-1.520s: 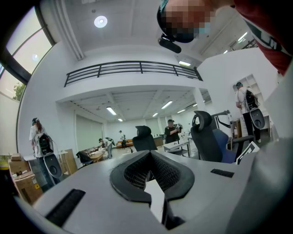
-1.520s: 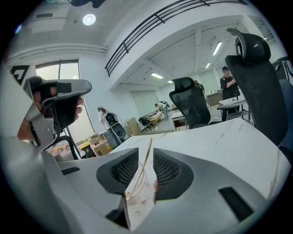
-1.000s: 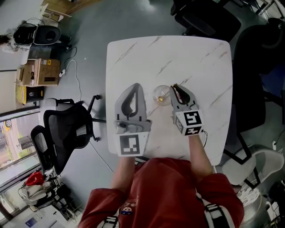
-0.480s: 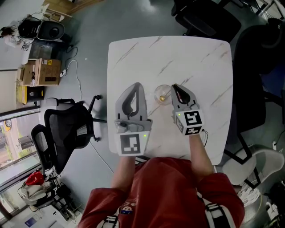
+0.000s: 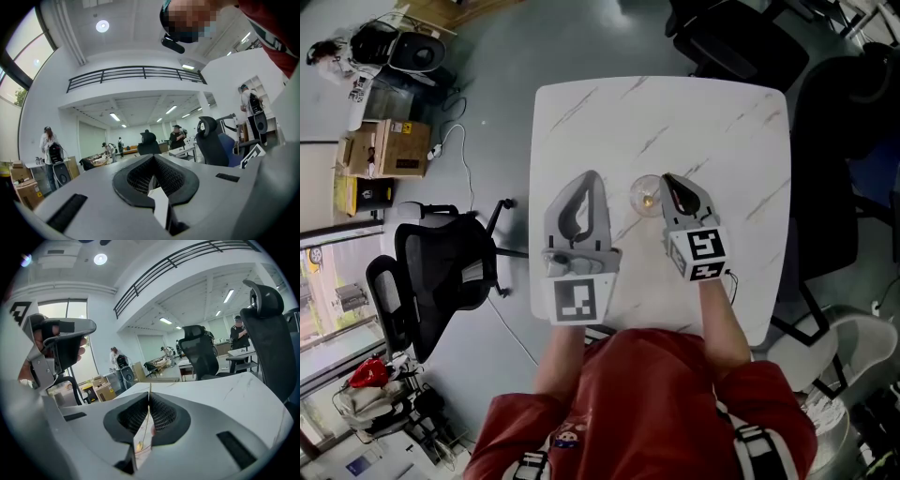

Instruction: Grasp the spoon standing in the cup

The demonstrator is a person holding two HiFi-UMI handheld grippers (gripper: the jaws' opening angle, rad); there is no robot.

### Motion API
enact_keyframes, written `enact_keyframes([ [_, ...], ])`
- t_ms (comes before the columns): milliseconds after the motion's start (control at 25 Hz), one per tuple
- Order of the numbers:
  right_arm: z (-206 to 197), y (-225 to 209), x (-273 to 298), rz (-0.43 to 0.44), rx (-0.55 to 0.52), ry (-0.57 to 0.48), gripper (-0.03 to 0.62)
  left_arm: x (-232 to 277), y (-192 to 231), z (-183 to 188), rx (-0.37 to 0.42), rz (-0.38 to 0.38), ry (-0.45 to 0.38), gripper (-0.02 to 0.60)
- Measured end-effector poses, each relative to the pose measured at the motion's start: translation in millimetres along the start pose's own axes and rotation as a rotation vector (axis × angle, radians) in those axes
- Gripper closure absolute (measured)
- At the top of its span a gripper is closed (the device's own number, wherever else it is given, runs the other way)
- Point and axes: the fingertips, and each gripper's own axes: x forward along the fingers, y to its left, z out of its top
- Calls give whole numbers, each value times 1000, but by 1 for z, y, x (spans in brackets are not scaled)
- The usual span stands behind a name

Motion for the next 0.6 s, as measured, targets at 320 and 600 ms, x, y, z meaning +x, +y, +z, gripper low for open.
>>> enact_keyframes([
  [320,10,10,-5,1,-31,-13,577,-11,6,10,-6,15,-33,572],
  [600,21,20,-12,-6,-61,-28,577,-25,13,19,-15,26,-57,572],
])
